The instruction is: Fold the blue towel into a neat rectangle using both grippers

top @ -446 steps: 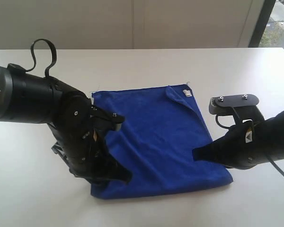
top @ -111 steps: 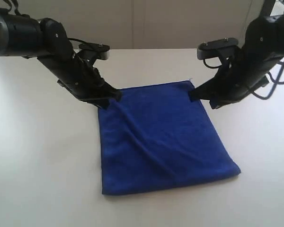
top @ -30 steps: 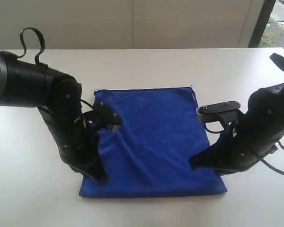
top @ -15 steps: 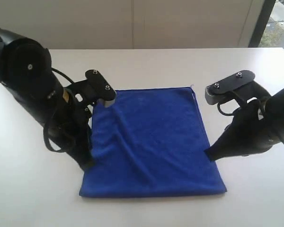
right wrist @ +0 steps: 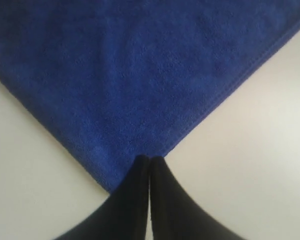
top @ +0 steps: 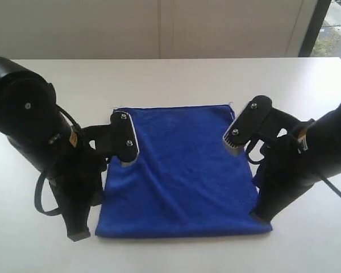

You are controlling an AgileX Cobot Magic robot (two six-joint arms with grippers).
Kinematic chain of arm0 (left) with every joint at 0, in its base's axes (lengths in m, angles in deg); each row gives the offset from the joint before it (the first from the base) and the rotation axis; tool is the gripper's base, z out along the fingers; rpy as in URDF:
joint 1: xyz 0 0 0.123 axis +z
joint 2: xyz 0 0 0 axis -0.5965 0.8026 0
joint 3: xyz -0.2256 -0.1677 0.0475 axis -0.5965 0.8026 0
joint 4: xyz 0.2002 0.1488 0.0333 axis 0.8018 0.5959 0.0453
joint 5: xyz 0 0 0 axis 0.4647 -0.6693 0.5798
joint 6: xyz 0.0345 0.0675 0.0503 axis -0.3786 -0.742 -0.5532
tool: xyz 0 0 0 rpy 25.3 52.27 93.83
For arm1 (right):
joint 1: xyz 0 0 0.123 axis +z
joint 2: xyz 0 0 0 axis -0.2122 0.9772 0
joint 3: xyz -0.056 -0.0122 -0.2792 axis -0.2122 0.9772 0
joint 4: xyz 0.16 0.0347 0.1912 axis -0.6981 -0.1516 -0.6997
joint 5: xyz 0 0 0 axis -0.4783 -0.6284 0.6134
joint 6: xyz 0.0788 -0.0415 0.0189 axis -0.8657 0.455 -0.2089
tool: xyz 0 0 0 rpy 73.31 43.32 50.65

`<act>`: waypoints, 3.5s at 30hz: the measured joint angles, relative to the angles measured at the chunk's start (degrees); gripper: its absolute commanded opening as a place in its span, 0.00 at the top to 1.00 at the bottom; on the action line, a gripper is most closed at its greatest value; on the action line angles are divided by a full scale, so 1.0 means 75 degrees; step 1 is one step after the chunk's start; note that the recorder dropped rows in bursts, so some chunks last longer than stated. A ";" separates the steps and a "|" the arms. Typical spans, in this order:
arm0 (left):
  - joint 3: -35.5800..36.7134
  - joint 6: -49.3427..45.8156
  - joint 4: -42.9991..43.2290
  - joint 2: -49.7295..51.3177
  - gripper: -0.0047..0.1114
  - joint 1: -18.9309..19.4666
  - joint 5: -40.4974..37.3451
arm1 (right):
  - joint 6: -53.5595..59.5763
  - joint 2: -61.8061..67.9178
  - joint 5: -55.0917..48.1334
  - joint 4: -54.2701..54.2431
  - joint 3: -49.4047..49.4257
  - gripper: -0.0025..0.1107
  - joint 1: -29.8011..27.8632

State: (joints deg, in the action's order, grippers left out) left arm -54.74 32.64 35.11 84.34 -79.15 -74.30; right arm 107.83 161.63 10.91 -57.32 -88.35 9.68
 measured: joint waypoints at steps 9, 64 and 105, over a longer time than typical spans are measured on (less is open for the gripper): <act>0.0000 -0.0302 -0.0020 0.0240 0.96 -0.0195 0.0225 | 0.1100 0.0365 0.0036 -0.0070 0.0381 0.55 0.0049; -0.0103 -0.1160 -0.0039 0.2074 0.96 -0.0182 0.0533 | 0.2661 0.1586 0.2712 -0.0147 0.1790 0.93 0.0124; -0.0479 0.1993 0.3024 0.0543 0.96 0.0189 0.1297 | -0.0663 0.0857 0.1574 0.1853 -0.0381 0.98 0.0074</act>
State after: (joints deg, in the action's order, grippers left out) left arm -58.33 47.58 57.79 88.42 -77.73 -64.57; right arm 102.86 168.05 22.72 -43.42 -91.20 10.23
